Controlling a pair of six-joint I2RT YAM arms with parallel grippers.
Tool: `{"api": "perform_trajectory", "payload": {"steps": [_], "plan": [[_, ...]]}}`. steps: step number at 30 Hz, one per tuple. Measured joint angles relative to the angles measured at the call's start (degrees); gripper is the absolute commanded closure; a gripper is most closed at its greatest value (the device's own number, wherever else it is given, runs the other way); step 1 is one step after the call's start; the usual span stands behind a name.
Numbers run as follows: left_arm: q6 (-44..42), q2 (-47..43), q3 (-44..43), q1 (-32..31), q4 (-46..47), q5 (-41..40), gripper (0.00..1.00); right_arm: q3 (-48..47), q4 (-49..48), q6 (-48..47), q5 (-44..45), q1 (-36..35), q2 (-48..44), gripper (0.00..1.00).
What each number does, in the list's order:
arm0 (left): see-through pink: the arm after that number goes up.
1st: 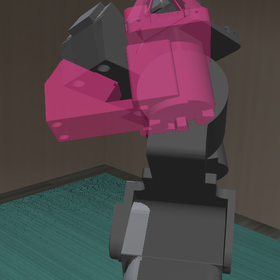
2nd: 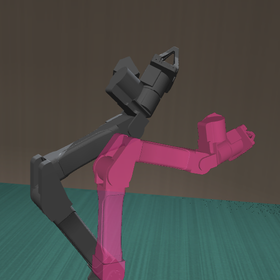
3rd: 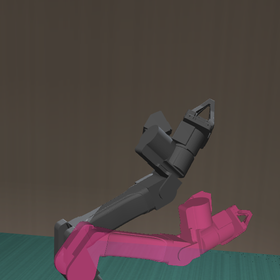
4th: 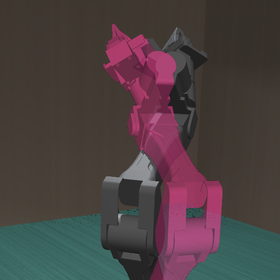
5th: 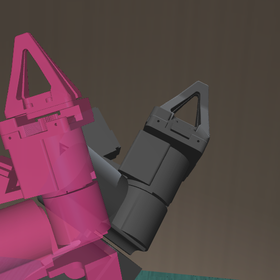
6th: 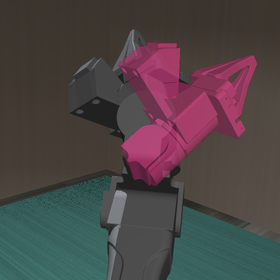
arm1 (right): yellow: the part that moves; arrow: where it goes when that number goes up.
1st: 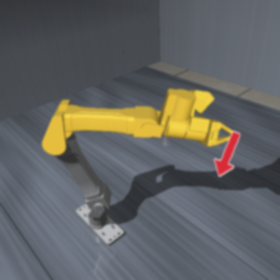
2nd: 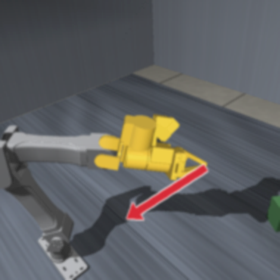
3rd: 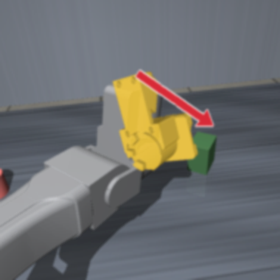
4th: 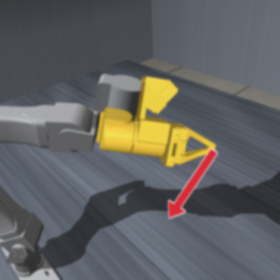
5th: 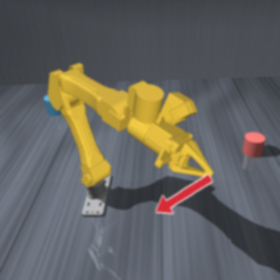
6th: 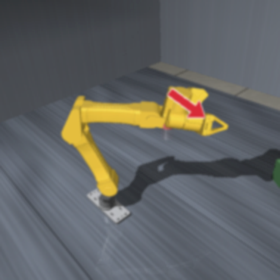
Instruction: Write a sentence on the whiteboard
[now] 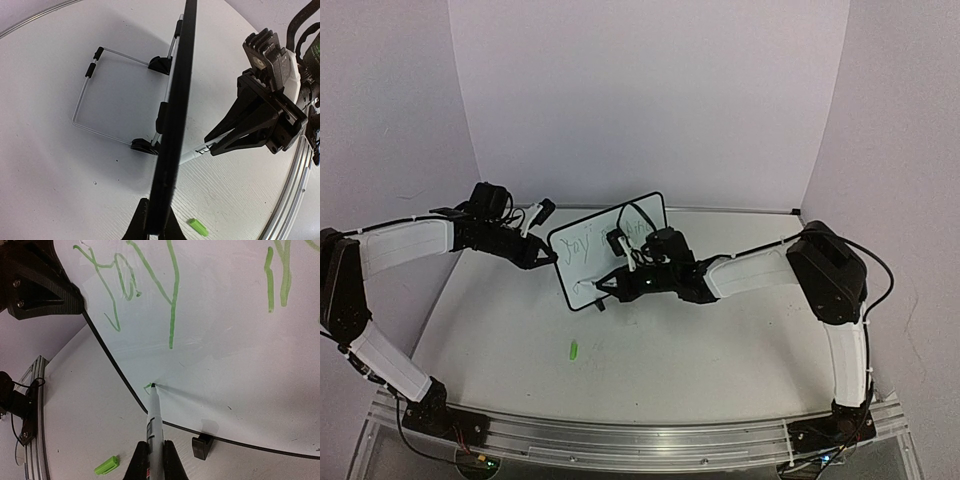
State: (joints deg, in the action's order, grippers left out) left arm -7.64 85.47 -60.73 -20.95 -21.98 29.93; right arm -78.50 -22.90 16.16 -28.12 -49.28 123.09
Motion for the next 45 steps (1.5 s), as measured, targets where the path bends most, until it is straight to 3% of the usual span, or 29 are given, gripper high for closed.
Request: {"api": "perform_trajectory", "payload": {"steps": [45], "plan": [[0.00, 0.02, -0.02, 0.00, 0.00, -0.02, 1.00, 1.53, 0.24, 0.62, 0.31, 0.15, 1.13, 1.00]]}}
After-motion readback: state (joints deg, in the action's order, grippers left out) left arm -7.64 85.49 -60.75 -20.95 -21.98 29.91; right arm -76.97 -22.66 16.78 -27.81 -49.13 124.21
